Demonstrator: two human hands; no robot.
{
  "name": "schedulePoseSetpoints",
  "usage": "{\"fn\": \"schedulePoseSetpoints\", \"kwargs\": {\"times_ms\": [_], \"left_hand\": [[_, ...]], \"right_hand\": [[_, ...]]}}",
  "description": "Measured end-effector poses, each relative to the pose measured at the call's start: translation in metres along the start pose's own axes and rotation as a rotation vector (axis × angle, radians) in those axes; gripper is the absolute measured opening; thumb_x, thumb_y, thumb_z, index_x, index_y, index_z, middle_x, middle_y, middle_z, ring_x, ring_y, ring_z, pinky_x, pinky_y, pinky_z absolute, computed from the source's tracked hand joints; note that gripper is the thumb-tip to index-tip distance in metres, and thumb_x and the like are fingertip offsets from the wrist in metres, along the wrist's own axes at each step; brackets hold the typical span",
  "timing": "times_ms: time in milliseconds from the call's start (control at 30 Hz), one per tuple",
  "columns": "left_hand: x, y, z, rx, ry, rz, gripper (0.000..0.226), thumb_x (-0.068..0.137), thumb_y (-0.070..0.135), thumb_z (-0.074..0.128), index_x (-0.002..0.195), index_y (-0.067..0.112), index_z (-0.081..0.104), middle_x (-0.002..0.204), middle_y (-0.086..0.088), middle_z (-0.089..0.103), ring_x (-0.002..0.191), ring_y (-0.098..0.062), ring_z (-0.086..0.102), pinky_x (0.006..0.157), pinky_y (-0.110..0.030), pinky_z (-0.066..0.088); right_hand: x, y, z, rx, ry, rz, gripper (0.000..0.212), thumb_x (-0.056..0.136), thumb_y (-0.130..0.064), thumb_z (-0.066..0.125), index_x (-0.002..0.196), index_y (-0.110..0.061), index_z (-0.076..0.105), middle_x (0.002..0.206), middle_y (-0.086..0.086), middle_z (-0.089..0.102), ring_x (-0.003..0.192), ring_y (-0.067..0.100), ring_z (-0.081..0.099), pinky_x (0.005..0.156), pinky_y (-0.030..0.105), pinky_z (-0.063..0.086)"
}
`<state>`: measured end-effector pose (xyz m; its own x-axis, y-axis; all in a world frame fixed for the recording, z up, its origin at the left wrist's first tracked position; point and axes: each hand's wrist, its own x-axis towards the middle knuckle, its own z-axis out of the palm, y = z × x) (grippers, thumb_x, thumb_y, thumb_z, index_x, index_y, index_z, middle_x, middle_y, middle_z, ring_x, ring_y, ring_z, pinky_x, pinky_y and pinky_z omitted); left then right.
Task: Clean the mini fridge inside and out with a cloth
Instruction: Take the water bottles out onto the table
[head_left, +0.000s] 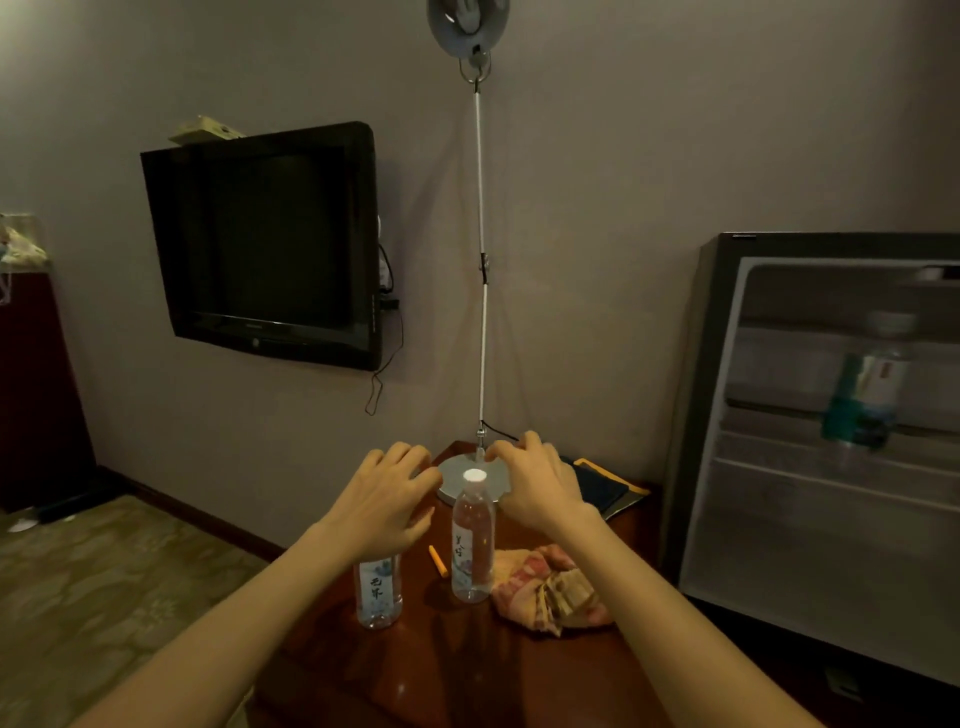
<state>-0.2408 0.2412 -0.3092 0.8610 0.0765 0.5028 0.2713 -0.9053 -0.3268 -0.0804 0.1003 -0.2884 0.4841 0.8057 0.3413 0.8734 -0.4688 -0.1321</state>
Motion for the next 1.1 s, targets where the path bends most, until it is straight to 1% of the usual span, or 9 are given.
{"fn": "schedulePoseSetpoints", "kwargs": {"times_ms": [133, 267, 367, 467, 633, 833, 933, 1033, 1100], "left_hand": [[0.03, 0.034, -0.009, -0.046, 0.028, 0.061, 0.036, 0.074, 0.041, 0.067, 0.105, 0.023, 0.059, 0.109, -0.002, 0.058, 0.098, -0.021, 0.056, 0.075, -0.033, 0.05], [0.071, 0.08, -0.024, -0.068, 0.111, 0.162, 0.038, 0.076, 0.038, 0.065, 0.109, 0.021, 0.055, 0.109, -0.005, 0.057, 0.098, -0.027, 0.056, 0.072, -0.036, 0.047], [0.104, 0.123, -0.039, -0.142, 0.188, 0.228, 0.04, 0.075, 0.035, 0.063, 0.111, 0.02, 0.054, 0.109, -0.005, 0.058, 0.096, -0.028, 0.056, 0.07, -0.037, 0.047], [0.135, 0.166, -0.056, -0.193, 0.259, 0.298, 0.042, 0.079, 0.037, 0.057, 0.116, 0.019, 0.053, 0.113, -0.007, 0.057, 0.101, -0.028, 0.055, 0.076, -0.038, 0.048], [0.182, 0.229, -0.075, -0.187, 0.323, 0.428, 0.048, 0.074, 0.031, 0.073, 0.117, 0.015, 0.057, 0.115, -0.009, 0.059, 0.104, -0.029, 0.058, 0.081, -0.042, 0.05], [0.237, 0.274, -0.067, -0.248, 0.251, 0.41, 0.054, 0.085, 0.032, 0.063, 0.133, 0.013, 0.045, 0.132, -0.011, 0.048, 0.119, -0.029, 0.046, 0.094, -0.041, 0.044], [0.265, 0.291, -0.059, -0.386, 0.145, 0.292, 0.063, 0.087, 0.036, 0.062, 0.14, 0.014, 0.035, 0.137, -0.008, 0.04, 0.123, -0.026, 0.041, 0.098, -0.038, 0.044], [0.294, 0.303, -0.049, -0.582, 0.026, 0.163, 0.066, 0.083, 0.037, 0.066, 0.138, 0.017, 0.035, 0.135, -0.007, 0.04, 0.12, -0.025, 0.042, 0.095, -0.034, 0.045], [0.312, 0.307, -0.041, -0.611, -0.053, 0.111, 0.068, 0.082, 0.038, 0.067, 0.138, 0.018, 0.035, 0.136, -0.007, 0.04, 0.121, -0.026, 0.041, 0.096, -0.034, 0.043]], "right_hand": [[-0.017, 0.03, -0.035, -0.066, 0.071, 0.033, 0.049, 0.083, -0.017, 0.062, 0.127, -0.028, 0.043, 0.122, 0.008, 0.041, 0.112, 0.032, 0.043, 0.084, 0.045, 0.047], [-0.043, 0.072, -0.077, -0.162, 0.112, 0.106, 0.049, 0.084, -0.019, 0.061, 0.129, -0.029, 0.041, 0.125, 0.008, 0.039, 0.114, 0.032, 0.041, 0.083, 0.041, 0.042], [-0.068, 0.107, -0.114, -0.203, 0.139, 0.177, 0.05, 0.084, -0.024, 0.061, 0.129, -0.028, 0.042, 0.125, 0.008, 0.039, 0.116, 0.033, 0.04, 0.086, 0.043, 0.042], [-0.092, 0.145, -0.146, -0.253, 0.188, 0.266, 0.05, 0.083, -0.019, 0.062, 0.128, -0.028, 0.043, 0.124, 0.008, 0.04, 0.116, 0.032, 0.04, 0.086, 0.044, 0.042], [-0.121, 0.207, -0.177, -0.328, 0.209, 0.46, 0.052, 0.083, -0.024, 0.065, 0.129, -0.028, 0.042, 0.126, 0.008, 0.04, 0.117, 0.032, 0.04, 0.087, 0.043, 0.042], [-0.12, 0.26, -0.181, -0.294, 0.215, 0.658, 0.056, 0.083, -0.028, 0.066, 0.132, -0.023, 0.04, 0.129, 0.011, 0.043, 0.119, 0.034, 0.042, 0.091, 0.044, 0.044], [-0.108, 0.284, -0.175, -0.236, 0.188, 0.727, 0.057, 0.082, -0.028, 0.067, 0.132, -0.023, 0.04, 0.128, 0.012, 0.044, 0.118, 0.036, 0.046, 0.09, 0.043, 0.047], [-0.094, 0.306, -0.162, -0.144, 0.17, 0.749, 0.058, 0.082, -0.035, 0.064, 0.132, -0.025, 0.039, 0.13, 0.012, 0.041, 0.118, 0.037, 0.045, 0.094, 0.045, 0.046], [-0.085, 0.316, -0.154, -0.109, 0.148, 0.772, 0.057, 0.083, -0.039, 0.064, 0.133, -0.026, 0.038, 0.133, 0.012, 0.042, 0.12, 0.037, 0.044, 0.098, 0.046, 0.043]]}}
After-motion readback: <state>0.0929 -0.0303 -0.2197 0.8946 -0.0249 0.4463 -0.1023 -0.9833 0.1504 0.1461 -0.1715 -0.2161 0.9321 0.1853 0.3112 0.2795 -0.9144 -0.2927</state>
